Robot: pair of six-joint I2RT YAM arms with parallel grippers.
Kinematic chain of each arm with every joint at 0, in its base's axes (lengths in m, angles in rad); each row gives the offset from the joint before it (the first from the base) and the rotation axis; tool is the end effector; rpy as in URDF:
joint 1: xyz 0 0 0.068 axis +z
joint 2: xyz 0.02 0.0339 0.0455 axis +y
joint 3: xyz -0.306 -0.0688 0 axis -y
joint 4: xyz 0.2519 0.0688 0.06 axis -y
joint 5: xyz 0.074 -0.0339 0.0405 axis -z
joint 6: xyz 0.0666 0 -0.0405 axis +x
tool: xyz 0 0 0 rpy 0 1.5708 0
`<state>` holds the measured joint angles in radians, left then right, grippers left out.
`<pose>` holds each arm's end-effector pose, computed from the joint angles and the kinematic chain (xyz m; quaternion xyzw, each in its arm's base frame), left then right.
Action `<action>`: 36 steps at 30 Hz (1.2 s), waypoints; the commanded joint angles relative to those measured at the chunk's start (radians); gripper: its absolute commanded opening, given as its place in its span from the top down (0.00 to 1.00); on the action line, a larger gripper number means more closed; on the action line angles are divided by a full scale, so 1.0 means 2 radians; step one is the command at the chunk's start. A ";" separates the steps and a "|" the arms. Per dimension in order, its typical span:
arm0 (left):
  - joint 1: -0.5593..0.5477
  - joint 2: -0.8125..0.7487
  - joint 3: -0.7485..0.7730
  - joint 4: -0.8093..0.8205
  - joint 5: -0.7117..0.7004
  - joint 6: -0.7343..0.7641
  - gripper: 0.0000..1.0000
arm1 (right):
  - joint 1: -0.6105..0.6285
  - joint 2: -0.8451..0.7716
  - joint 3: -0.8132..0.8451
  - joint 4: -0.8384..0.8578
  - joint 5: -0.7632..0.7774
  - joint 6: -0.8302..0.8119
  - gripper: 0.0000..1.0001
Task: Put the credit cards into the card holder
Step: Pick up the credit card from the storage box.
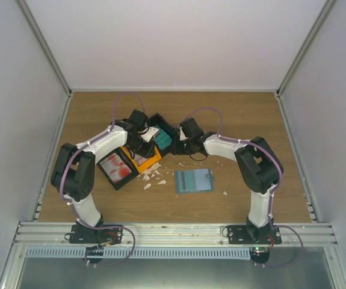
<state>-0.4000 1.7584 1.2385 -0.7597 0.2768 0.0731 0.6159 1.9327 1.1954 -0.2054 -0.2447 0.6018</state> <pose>0.3292 -0.1590 0.2088 0.2491 0.9480 -0.1581 0.1196 0.3471 0.2654 0.1626 -0.0444 0.9437 0.2706 0.1851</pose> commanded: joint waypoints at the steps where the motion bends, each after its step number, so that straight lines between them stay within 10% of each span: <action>1: -0.008 -0.022 -0.018 -0.008 0.032 -0.026 0.71 | -0.002 0.015 0.002 0.016 -0.001 0.007 0.57; 20: -0.009 -0.019 -0.027 0.004 -0.005 -0.035 0.58 | -0.002 0.007 -0.012 0.024 -0.004 0.012 0.57; 36: -0.019 -0.069 -0.020 0.008 -0.074 -0.033 1.00 | -0.001 -0.006 -0.022 0.025 0.001 0.015 0.57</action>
<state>-0.4255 1.6806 1.1782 -0.7589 0.1696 0.0162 0.6159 1.9320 1.1728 -0.1623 -0.2573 0.6258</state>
